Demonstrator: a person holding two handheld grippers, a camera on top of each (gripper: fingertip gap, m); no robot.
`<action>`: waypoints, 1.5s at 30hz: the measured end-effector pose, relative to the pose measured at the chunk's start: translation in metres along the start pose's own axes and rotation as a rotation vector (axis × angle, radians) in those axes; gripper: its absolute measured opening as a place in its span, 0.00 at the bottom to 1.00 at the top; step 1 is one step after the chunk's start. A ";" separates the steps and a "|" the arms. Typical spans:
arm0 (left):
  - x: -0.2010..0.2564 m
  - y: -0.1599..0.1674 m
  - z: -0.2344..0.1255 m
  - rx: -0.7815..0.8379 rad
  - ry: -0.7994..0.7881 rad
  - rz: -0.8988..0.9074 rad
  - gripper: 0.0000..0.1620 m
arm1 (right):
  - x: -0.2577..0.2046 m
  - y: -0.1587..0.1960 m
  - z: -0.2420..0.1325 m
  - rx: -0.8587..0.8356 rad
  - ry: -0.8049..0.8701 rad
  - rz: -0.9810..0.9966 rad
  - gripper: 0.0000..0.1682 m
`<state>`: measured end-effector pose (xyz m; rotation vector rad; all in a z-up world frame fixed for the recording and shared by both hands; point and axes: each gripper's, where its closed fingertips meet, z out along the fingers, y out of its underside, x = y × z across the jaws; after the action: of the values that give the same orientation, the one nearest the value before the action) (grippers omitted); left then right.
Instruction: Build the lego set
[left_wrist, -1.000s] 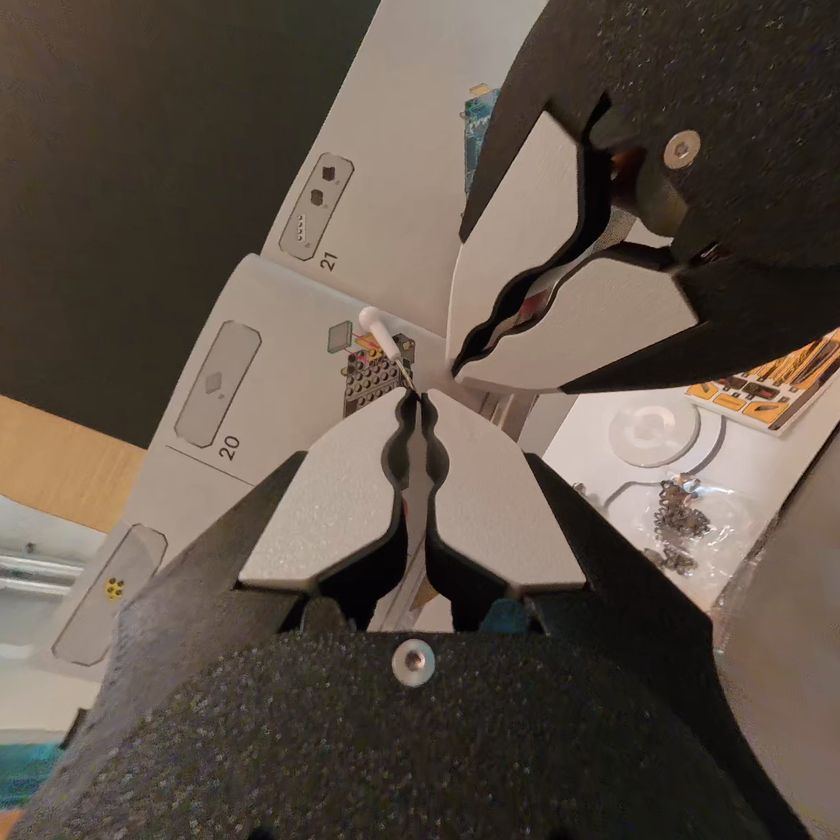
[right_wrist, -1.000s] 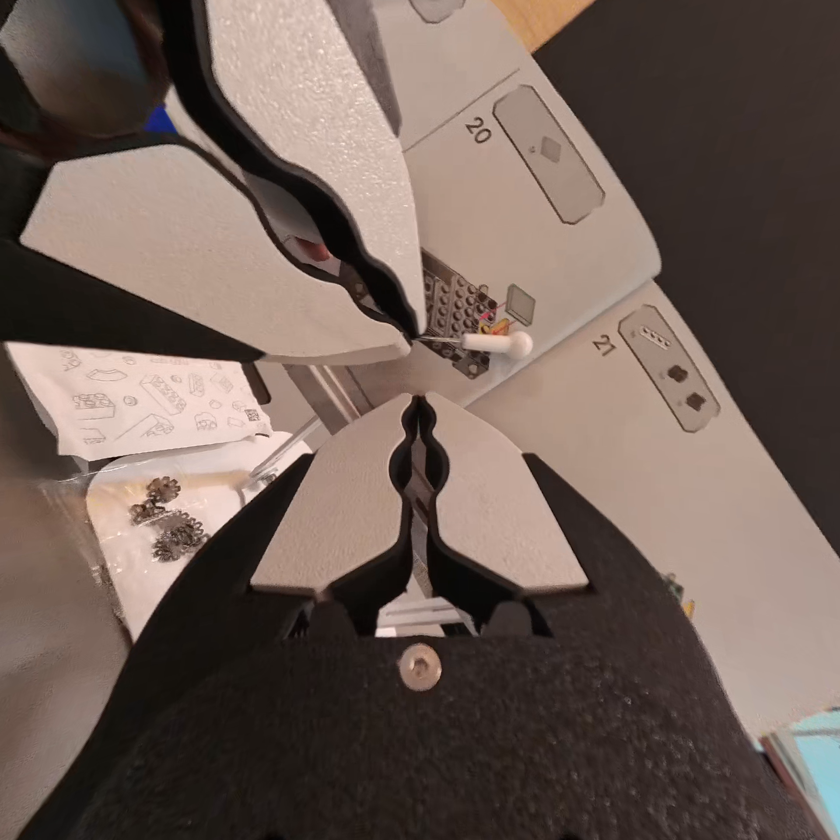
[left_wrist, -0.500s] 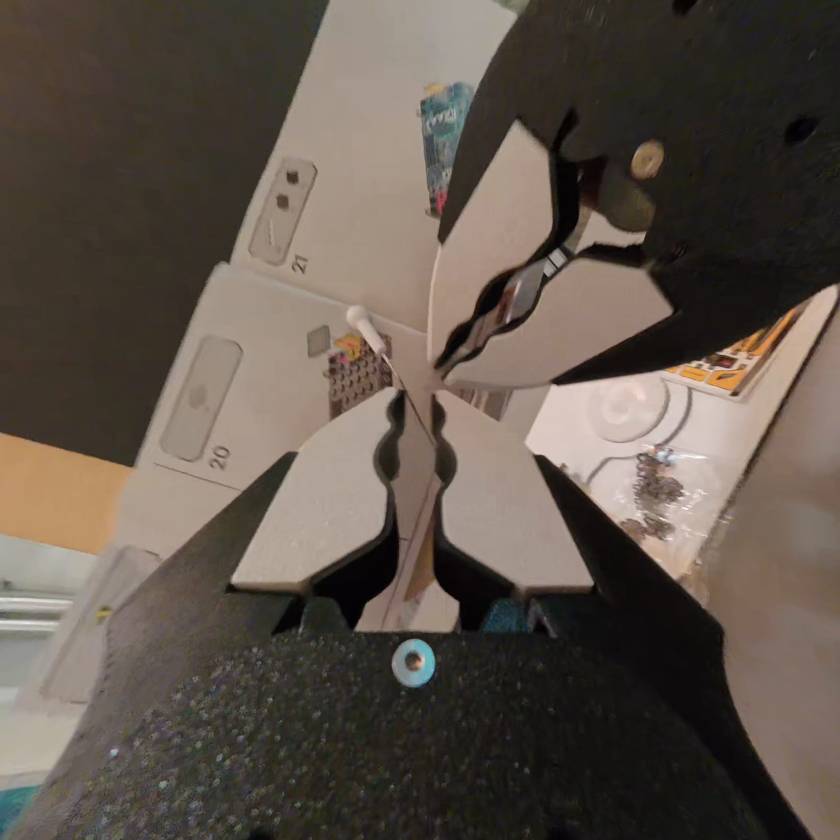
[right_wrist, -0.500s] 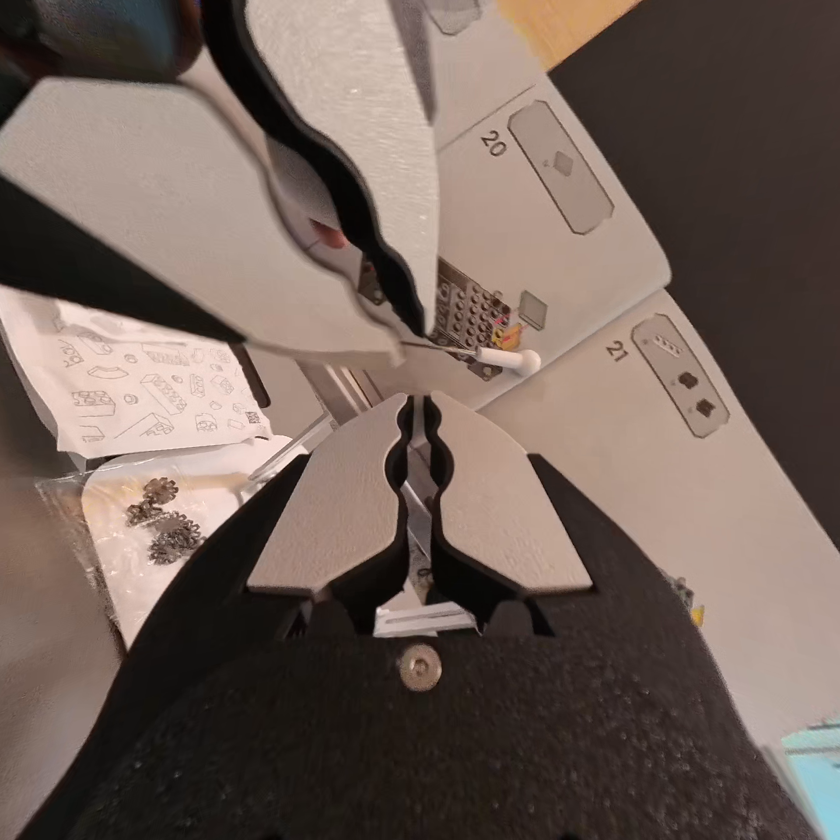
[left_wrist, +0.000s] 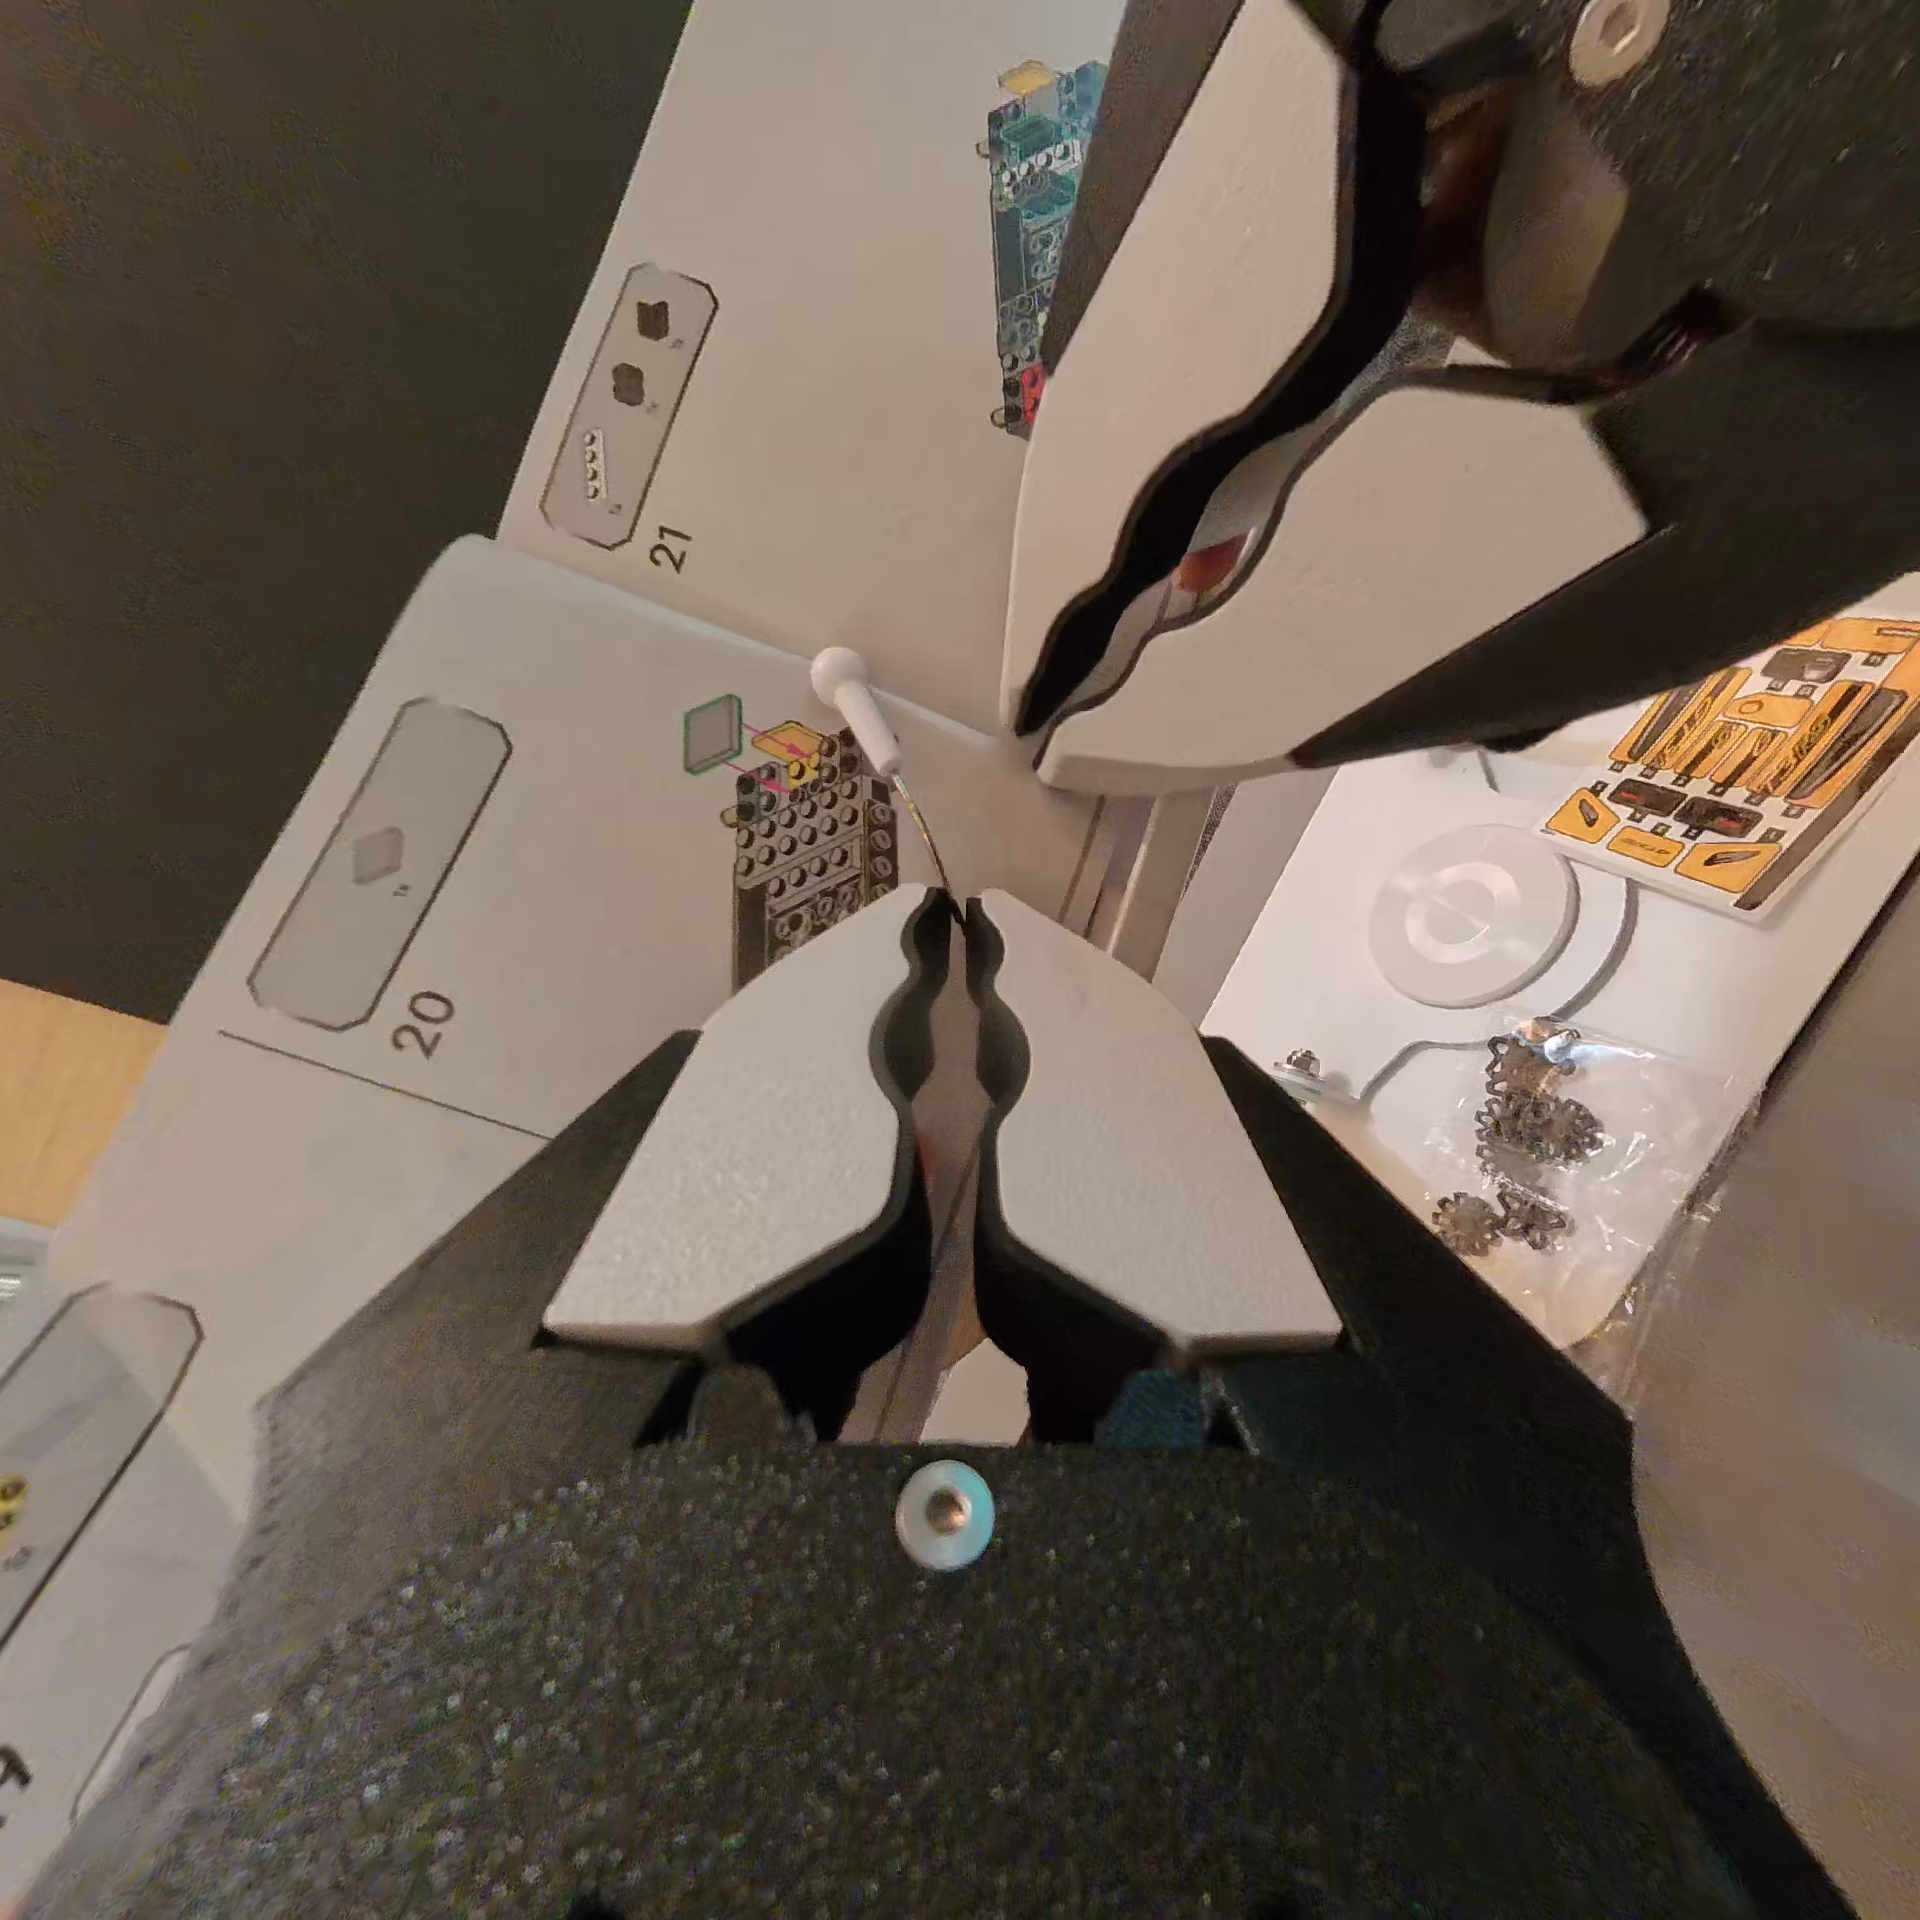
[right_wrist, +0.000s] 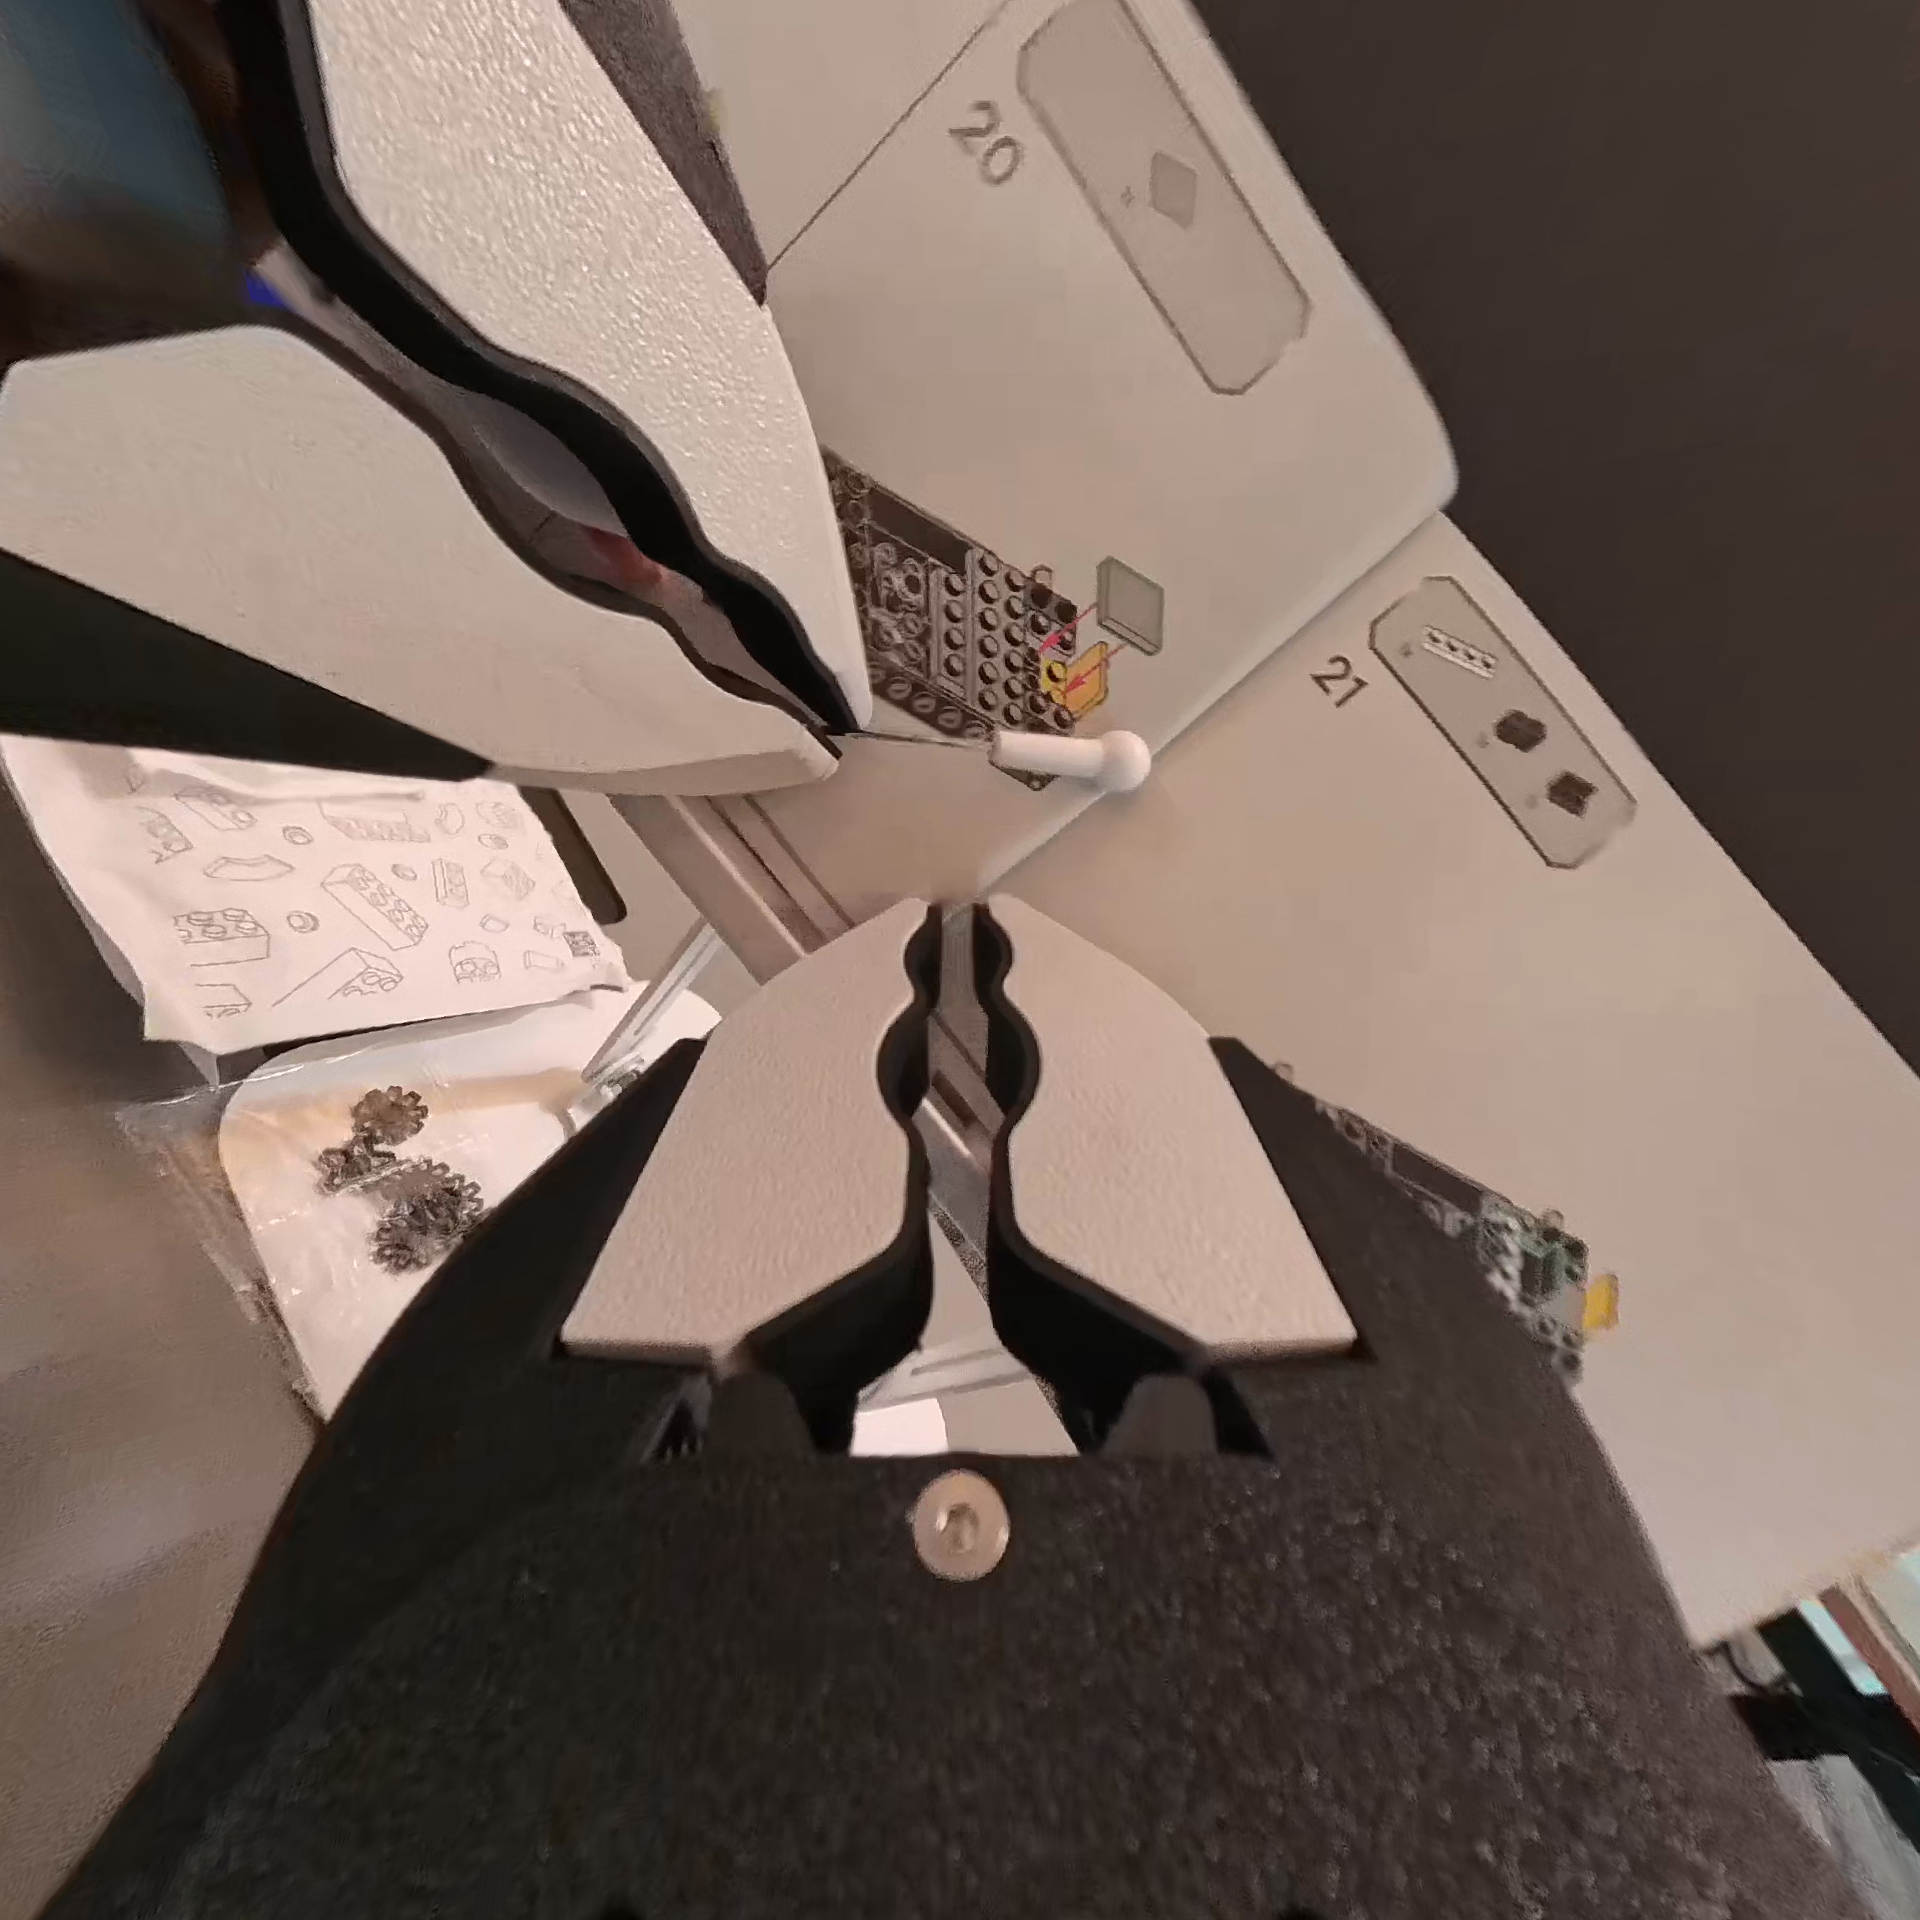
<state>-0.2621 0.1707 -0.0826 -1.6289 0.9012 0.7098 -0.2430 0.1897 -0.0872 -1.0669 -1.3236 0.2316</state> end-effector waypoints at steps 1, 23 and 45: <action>0.000 0.000 0.000 0.000 0.000 0.006 0.02 | -0.002 -0.001 0.001 0.001 -0.005 -0.012 0.01; -0.010 0.023 -0.043 0.004 -0.083 -0.146 0.11 | 0.008 -0.003 -0.023 0.044 0.001 0.101 0.03; -0.049 0.045 -0.136 0.264 -0.370 -1.096 0.00 | 0.011 -0.006 -0.196 0.121 0.232 0.582 0.00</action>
<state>-0.3267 0.0429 -0.0342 -1.4067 -0.2122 0.0865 -0.0740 0.0969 -0.0512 -1.3132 -0.7594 0.5935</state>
